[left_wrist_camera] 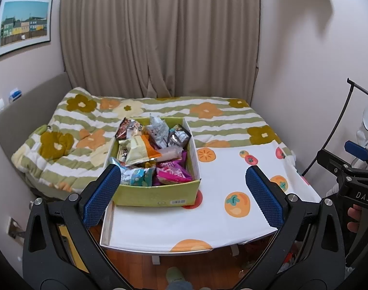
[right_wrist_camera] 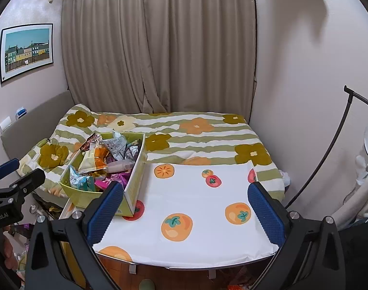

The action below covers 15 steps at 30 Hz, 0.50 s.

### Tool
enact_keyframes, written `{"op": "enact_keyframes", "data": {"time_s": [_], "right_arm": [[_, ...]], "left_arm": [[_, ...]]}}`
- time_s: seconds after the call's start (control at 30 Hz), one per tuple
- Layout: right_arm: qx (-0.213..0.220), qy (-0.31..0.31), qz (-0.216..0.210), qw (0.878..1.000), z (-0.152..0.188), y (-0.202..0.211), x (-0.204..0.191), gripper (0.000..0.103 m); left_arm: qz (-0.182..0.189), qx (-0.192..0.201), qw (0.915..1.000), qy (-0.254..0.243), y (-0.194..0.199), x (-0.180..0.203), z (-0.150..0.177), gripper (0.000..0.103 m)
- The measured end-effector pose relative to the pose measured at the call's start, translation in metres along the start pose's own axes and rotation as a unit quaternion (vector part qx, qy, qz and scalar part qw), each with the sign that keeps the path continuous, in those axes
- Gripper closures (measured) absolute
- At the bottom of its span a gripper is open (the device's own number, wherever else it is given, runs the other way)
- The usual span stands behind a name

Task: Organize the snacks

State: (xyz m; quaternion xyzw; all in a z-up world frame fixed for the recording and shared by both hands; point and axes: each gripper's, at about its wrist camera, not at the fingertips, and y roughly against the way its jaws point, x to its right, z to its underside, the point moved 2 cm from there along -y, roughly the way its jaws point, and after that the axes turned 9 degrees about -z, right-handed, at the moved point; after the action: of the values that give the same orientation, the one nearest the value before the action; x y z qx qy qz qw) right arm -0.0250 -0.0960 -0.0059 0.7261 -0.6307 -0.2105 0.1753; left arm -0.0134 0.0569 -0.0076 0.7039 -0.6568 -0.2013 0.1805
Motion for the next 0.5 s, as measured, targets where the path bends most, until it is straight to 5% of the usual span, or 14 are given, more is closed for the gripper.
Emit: {"op": "enact_keyframes", "data": {"time_s": [0.5], "right_arm": [[0.004, -0.002, 0.0, 1.0, 0.0026, 0.0024, 0.0008, 0.001]], "left_arm": [[-0.007, 0.007, 1.0, 0.001, 0.0071, 0.0018, -0.0032, 0.0]]}}
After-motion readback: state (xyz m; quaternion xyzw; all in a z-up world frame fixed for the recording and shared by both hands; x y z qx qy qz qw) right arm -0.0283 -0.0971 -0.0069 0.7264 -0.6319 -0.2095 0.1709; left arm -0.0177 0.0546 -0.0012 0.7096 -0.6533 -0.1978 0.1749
